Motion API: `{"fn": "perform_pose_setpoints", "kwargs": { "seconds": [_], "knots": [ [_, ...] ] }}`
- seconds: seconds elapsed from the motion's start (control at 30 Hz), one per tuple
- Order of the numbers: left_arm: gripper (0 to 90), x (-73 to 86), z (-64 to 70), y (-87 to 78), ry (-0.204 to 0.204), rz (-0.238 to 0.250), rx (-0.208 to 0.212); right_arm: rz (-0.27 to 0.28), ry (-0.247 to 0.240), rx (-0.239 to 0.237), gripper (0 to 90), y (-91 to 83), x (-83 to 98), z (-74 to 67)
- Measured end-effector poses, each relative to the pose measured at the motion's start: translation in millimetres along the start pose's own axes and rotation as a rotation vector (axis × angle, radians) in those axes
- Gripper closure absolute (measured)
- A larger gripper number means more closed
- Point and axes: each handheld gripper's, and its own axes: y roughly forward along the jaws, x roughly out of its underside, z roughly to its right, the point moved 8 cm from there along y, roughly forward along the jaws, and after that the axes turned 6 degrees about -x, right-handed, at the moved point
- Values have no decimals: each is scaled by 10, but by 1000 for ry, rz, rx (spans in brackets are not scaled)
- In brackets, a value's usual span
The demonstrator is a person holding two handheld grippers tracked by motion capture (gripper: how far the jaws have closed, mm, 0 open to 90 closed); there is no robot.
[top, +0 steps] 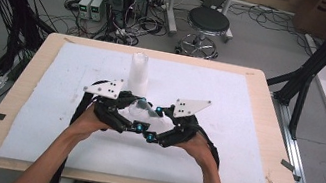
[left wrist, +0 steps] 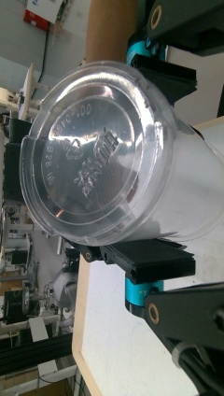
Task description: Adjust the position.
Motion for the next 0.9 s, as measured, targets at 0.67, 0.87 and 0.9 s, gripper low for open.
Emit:
{"fn": "perform_pose_setpoints", "kwargs": {
  "seconds": [0.67, 0.87, 0.9],
  "knots": [
    [64, 44, -50, -131, 12, -76, -70, -56, 18, 38, 270, -54, 57, 44],
    [64, 76, -116, -275, 37, -227, -119, -212, 24, 90, 270, -108, 113, 69],
    [64, 81, -124, -296, 40, -254, -123, -242, 25, 98, 270, -117, 118, 70]
  ]
}}
